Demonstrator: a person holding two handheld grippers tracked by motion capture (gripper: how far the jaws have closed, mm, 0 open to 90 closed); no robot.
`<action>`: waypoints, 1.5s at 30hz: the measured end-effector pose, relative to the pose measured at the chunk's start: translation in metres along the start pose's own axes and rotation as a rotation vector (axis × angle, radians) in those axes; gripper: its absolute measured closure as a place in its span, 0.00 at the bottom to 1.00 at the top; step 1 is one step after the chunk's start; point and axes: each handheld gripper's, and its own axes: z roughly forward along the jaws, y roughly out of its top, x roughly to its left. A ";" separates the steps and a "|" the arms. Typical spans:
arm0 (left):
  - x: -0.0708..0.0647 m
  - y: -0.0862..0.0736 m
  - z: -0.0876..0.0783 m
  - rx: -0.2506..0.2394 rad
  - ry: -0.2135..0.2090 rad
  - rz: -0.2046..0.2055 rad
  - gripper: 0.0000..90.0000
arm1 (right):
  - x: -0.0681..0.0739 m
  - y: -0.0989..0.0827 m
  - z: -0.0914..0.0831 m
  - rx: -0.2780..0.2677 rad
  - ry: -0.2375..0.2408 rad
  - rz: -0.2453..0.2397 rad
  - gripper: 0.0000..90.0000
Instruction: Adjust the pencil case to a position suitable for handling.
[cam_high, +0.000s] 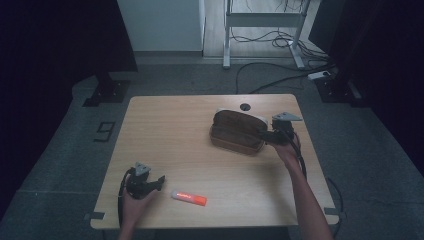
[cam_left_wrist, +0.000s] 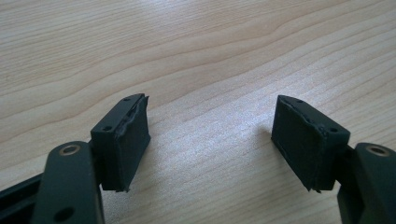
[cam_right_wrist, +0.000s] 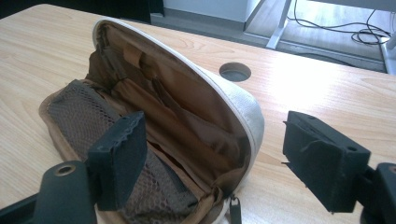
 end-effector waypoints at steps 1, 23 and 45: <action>0.000 0.000 0.000 0.000 0.000 0.000 0.30 | 0.000 0.000 0.001 -0.002 0.001 0.000 0.23; 0.000 0.000 0.000 -0.003 0.000 -0.001 0.30 | -0.012 0.009 0.047 0.016 0.054 0.019 0.24; 0.000 0.000 0.000 -0.003 0.001 0.001 0.30 | -0.016 -0.006 0.061 0.055 0.079 -0.030 0.71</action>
